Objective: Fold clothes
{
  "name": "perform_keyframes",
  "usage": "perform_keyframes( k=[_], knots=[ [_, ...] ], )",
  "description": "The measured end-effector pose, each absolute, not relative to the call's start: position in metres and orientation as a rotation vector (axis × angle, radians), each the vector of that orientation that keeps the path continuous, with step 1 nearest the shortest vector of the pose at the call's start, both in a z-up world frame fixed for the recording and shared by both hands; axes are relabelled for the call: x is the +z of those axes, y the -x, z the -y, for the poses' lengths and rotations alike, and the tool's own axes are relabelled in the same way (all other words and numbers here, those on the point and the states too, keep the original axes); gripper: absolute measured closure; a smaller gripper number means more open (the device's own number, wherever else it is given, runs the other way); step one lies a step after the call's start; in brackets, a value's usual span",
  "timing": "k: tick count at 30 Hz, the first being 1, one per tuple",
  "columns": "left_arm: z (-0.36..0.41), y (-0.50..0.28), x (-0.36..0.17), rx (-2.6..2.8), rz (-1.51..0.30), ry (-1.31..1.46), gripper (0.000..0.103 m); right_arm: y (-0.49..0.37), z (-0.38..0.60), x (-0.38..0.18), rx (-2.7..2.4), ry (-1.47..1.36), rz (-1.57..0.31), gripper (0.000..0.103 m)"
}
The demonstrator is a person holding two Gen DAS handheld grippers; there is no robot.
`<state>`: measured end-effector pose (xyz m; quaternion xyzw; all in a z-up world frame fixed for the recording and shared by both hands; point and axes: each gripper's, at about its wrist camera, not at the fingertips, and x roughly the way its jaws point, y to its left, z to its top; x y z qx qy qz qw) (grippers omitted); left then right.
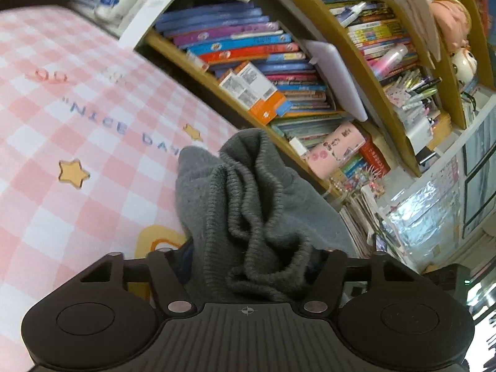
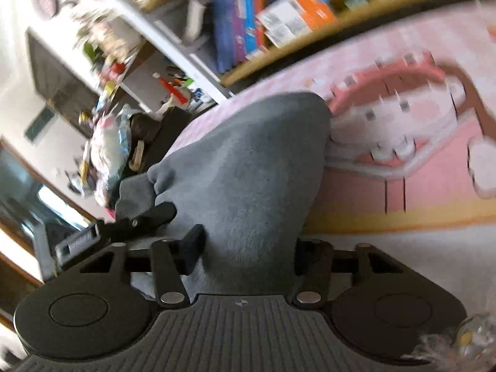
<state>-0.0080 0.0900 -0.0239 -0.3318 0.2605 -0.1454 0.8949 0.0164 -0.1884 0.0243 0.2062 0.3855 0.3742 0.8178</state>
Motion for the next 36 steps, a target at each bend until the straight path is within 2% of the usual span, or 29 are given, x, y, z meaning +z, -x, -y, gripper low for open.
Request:
perform_keyframes(
  k=[2, 11, 36],
  knots=[
    [-0.087, 0.011, -0.019, -0.301, -0.507, 0.665, 0.049, -0.011, 0.185, 0.031, 0.804, -0.379, -0.775, 0.063],
    [-0.083, 0.002, 0.002, -0.375, -0.410, 0.623, 0.050, -0.012, 0.191, 0.052, 0.823, -0.324, -0.637, 0.064],
    [-0.082, -0.097, 0.024, -0.395, -0.419, 0.527, 0.049, -0.107, 0.188, 0.059, 0.804, -0.342, -0.606, 0.063]
  ],
)
